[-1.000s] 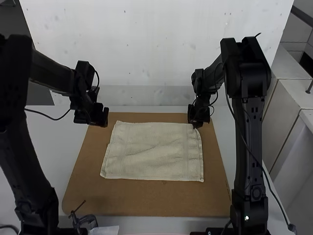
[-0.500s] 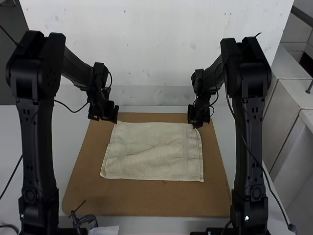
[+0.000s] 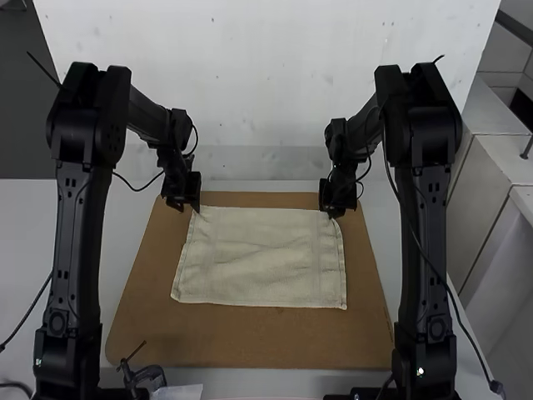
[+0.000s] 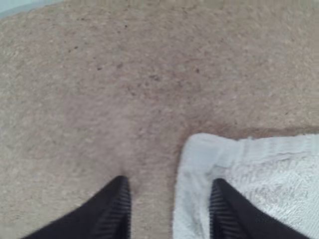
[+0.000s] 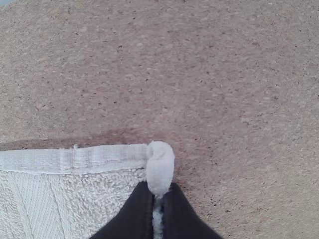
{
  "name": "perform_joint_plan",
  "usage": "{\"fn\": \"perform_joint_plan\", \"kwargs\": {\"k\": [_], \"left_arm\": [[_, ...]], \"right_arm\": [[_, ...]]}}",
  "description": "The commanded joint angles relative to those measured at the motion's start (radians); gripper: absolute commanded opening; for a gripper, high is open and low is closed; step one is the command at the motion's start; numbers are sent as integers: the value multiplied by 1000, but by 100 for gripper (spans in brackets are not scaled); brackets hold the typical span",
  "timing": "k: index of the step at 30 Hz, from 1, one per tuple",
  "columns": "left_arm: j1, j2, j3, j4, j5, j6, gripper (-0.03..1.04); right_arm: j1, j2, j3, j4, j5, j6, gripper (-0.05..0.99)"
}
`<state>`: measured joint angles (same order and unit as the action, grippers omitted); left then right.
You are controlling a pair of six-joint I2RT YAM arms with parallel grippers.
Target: Fold the towel.
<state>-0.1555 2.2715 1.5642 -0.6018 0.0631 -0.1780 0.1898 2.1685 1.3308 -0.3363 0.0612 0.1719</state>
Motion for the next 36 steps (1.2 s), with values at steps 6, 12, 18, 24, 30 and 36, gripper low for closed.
{"fn": "perform_joint_plan", "kwargs": {"k": [6,12,18,24,30,36], "left_arm": [[-32,45,0,0,98,-32,1],[-44,3,-10,-1,84,-75,0],[-39,-118,-10,0,55,-115,1],[-29,-216,-10,-1,40,-156,1],[-26,-313,-49,-3,38,-179,1],[-35,-374,-130,0,32,-187,1]], "right_arm": [[-6,16,-53,14,48,-26,1],[-3,-15,-35,23,51,-15,1],[0,-72,42,10,52,1,1],[2,-119,107,11,52,18,1],[3,-182,102,23,52,23,1],[8,-254,56,28,51,26,1]]}}
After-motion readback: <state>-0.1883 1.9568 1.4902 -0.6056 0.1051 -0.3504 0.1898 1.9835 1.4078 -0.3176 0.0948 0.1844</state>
